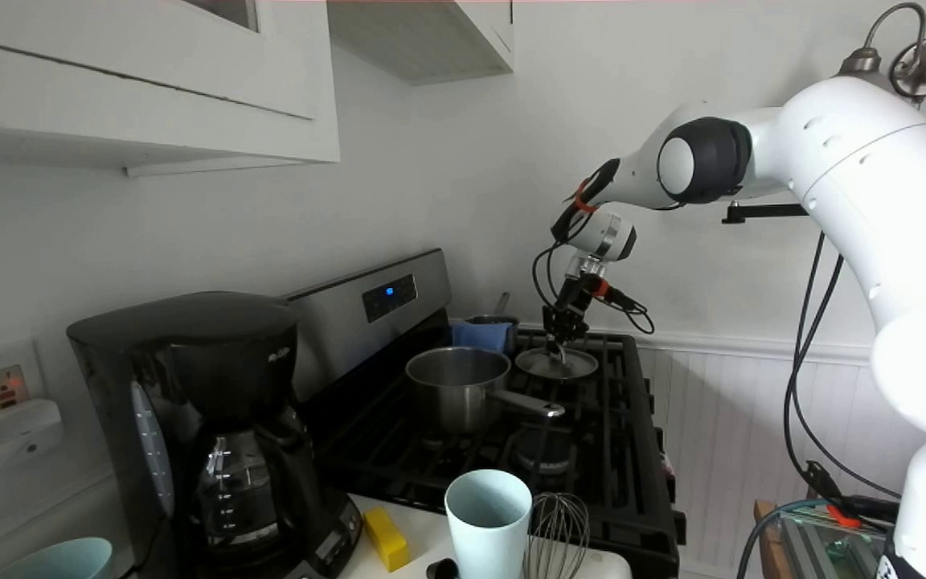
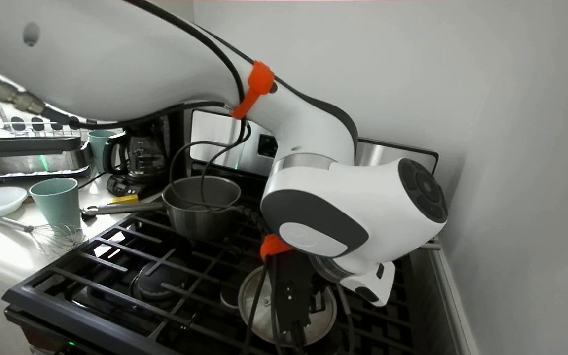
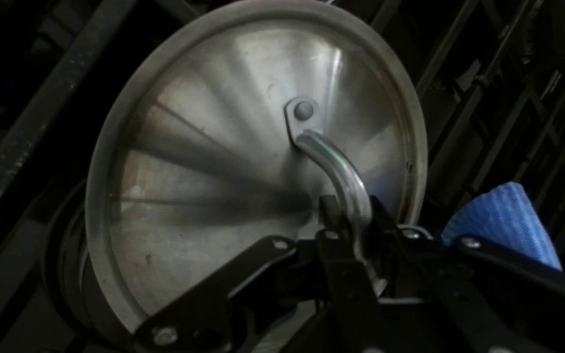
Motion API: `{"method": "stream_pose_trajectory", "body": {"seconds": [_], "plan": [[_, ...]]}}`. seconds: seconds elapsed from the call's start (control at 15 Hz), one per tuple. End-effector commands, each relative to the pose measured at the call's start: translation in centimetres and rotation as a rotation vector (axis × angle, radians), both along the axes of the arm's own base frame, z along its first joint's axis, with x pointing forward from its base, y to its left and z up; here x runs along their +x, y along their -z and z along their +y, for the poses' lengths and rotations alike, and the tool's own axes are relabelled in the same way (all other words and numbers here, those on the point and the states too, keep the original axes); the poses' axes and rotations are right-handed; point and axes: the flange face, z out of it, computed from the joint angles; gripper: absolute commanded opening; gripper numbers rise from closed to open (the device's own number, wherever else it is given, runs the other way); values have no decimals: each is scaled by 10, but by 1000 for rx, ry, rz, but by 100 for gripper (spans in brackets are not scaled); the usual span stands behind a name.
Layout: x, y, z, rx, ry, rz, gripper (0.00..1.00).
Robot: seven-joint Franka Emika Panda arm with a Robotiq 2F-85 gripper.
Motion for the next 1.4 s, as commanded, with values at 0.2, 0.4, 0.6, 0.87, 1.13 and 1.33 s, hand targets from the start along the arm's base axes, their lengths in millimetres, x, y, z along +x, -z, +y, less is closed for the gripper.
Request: {"method": "stream_pose_trajectory", "body": {"seconds": [0.2, 0.4, 0.6, 0.87, 1.13, 1.33], "plan": [[8, -3, -10, -32, 63, 31, 58], [9, -19, -10, -100, 87, 68, 78], [8, -40, 0, -149, 82, 128, 98], [14, -78, 22, -170, 9, 151, 100], [18, -114, 56, -121, -72, 175, 100], [16, -133, 95, -30, -131, 243, 100]]}}
